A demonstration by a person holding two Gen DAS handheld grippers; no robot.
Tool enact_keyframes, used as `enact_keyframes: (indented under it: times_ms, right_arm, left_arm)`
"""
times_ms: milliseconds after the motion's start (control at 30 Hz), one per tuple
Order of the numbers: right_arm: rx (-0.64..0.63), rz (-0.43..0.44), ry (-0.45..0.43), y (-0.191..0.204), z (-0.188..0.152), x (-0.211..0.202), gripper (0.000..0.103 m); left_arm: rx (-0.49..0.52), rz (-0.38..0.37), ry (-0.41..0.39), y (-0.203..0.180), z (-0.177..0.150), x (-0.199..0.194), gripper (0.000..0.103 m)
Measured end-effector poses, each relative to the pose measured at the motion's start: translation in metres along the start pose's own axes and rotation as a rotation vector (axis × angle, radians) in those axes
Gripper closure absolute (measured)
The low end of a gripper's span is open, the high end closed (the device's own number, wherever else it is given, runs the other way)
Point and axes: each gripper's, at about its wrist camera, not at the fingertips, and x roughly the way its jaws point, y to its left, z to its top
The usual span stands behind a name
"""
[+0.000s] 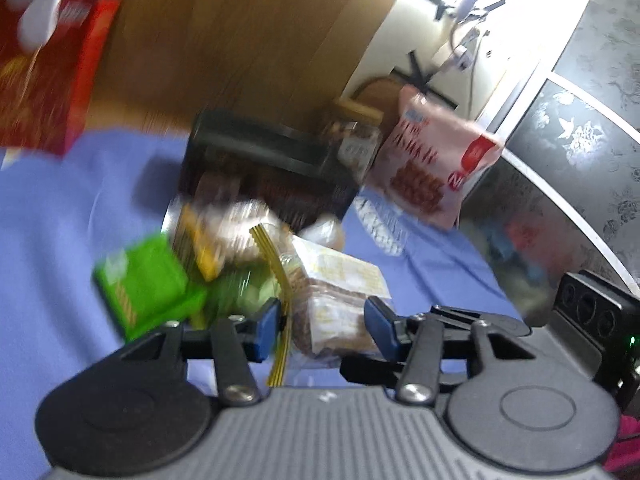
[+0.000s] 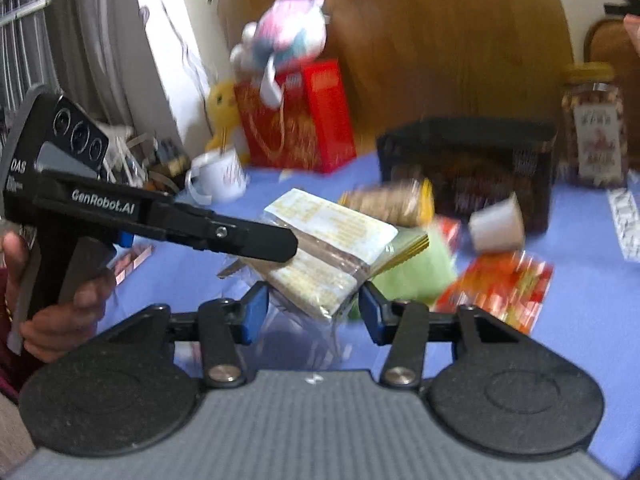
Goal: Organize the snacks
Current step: 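Carry the bag over the open black tin and open the left gripper, then move the left gripper to the clear peanut bag and grasp it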
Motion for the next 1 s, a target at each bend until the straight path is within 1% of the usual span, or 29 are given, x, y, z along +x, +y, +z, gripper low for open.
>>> enact_keyframes:
  times_ms: [100,200,333,400,467,500,533,600,700,767,800,833,900,933,1000]
  right_arm:
    - [0.014,-0.016,-0.037,-0.020,0.031,0.005,0.051]
    - [-0.020,-0.061,-0.072,-0.041,0.063,0.014,0.051]
    - [-0.009,-0.104,-0.059,-0.080,0.099,0.038,0.050]
    - [-0.021,-0.124,-0.032,-0.100,0.112,0.051,0.050]
    - [-0.028,-0.140,0.004,-0.116,0.115,0.062,0.049]
    - [-0.031,-0.153,0.021,-0.123,0.116,0.068,0.049]
    - [-0.039,-0.171,0.031,-0.128,0.116,0.072,0.047]
    - [-0.053,-0.204,0.039,-0.135,0.113,0.077,0.046]
    - [-0.062,-0.215,0.002,-0.136,0.107,0.069,0.044]
    - [-0.064,-0.215,-0.051,-0.131,0.101,0.053,0.044]
    - [-0.056,-0.208,-0.067,-0.128,0.096,0.044,0.044]
    - [-0.039,-0.194,-0.082,-0.125,0.091,0.034,0.044]
    - [0.006,-0.147,-0.100,-0.117,0.082,0.023,0.044]
    - [0.026,-0.129,-0.101,-0.113,0.076,0.018,0.044]
    - [0.071,-0.082,-0.092,-0.105,0.062,0.012,0.044]
  left_arm:
    - [0.060,0.013,-0.036,-0.007,0.041,0.018,0.056]
    - [0.075,0.011,-0.062,-0.007,0.079,0.044,0.055]
    - [0.079,0.018,-0.071,-0.001,0.121,0.092,0.054]
    - [0.063,0.025,-0.055,0.006,0.132,0.117,0.053]
    - [0.038,0.034,-0.028,0.015,0.137,0.140,0.051]
    - [0.028,0.043,-0.014,0.019,0.137,0.148,0.051]
    - [0.019,0.053,0.002,0.023,0.137,0.158,0.046]
    - [0.009,0.060,0.029,0.027,0.133,0.172,0.044]
    - [0.005,0.047,0.007,0.028,0.131,0.166,0.043]
    - [0.012,0.041,-0.025,0.026,0.131,0.148,0.043]
    - [0.015,0.031,-0.044,0.027,0.130,0.133,0.043]
    - [0.017,0.027,-0.059,0.027,0.127,0.120,0.042]
    - [0.016,0.049,-0.091,0.030,0.119,0.090,0.039]
    - [0.010,0.060,-0.107,0.032,0.112,0.076,0.036]
    - [-0.019,0.079,-0.120,0.041,0.097,0.053,0.036]
